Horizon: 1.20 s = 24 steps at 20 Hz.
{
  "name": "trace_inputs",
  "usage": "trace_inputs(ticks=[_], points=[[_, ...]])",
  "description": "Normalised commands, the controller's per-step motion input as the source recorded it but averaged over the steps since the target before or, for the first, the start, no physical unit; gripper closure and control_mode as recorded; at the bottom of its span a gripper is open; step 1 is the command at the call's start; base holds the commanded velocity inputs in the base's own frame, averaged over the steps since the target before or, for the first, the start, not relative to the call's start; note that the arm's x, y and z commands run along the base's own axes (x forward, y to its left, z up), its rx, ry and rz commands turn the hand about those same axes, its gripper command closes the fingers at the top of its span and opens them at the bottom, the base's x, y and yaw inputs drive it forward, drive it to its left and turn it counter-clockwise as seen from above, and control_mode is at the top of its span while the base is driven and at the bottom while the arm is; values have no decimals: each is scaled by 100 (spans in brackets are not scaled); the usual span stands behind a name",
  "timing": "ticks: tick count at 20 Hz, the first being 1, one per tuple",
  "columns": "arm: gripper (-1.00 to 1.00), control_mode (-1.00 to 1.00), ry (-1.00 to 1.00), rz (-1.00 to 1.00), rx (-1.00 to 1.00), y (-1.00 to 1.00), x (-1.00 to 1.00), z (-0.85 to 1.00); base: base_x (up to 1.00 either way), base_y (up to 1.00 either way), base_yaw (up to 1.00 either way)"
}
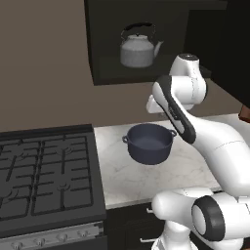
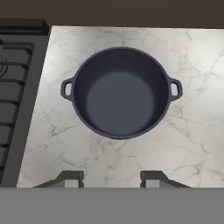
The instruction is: Pick the kettle from the cabinet and place it on a stove burner. Then pick the pot from the counter and place it on another stove burner. Finally, turn both burners on.
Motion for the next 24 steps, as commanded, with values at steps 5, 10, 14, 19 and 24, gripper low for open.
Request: trace_inputs(ticks=[5,10,14,19,24], points=[[-100,-100,0,0,0,-1,0,0,0,0,0],[-100,-100,-10,0,0,-4,-6,0,0,0,0],[-100,-100,-19,0,0,-1,-20,5,0,0,0],[-100,-100,-20,0,0,0,-17,11,0,0,0],[-100,-100,-18,0,0,0,-4,22,0,0,0]])
